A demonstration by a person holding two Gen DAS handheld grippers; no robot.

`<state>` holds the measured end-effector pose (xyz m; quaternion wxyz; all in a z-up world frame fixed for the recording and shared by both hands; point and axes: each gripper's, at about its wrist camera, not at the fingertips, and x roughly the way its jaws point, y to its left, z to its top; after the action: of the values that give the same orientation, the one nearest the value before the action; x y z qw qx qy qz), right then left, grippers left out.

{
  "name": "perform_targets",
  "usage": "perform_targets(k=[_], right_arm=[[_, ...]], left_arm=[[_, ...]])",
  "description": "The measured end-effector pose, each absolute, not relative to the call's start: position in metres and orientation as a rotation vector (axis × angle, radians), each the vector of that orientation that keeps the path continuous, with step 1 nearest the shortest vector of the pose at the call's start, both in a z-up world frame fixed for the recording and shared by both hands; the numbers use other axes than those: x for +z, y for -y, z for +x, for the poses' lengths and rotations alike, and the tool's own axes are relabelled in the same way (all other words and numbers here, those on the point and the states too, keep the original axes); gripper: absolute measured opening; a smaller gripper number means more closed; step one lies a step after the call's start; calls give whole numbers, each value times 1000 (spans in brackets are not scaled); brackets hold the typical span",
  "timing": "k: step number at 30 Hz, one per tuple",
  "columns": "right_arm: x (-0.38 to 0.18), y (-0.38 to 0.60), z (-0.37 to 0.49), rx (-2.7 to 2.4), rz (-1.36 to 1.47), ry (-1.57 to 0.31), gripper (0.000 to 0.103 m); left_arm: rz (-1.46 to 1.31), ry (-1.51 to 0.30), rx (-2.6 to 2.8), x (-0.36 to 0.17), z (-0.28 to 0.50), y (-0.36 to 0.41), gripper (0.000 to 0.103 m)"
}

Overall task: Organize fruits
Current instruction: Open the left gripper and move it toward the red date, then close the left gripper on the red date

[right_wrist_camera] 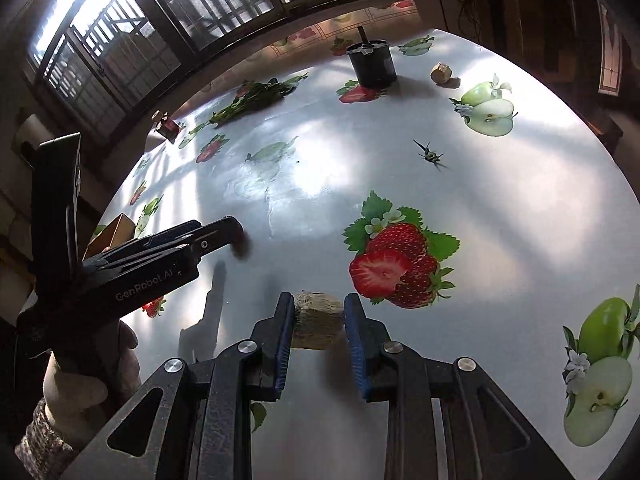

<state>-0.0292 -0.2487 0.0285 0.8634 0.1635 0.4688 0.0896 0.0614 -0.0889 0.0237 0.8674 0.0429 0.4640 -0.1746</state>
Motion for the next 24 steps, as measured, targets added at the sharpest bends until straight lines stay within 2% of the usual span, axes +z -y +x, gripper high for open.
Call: perform_targets(k=[2, 3, 5, 9, 18, 24], right_arm=[[27, 249, -30, 193, 331, -984, 28], [26, 250, -30, 192, 328, -981, 28], [25, 249, -31, 186, 318, -980, 28], [18, 246, -30, 177, 304, -1000, 39], [20, 239, -43, 148, 263, -995, 38], [43, 227, -57, 168, 268, -949, 38]], left_arm=[[88, -983, -365, 19, 62, 90, 43], [95, -991, -368, 16, 62, 91, 29], [107, -977, -371, 13, 59, 91, 28], [121, -963, -377, 13, 53, 91, 28], [117, -922, -356, 39, 21, 66, 28], [46, -890, -339, 68, -13, 25, 28]])
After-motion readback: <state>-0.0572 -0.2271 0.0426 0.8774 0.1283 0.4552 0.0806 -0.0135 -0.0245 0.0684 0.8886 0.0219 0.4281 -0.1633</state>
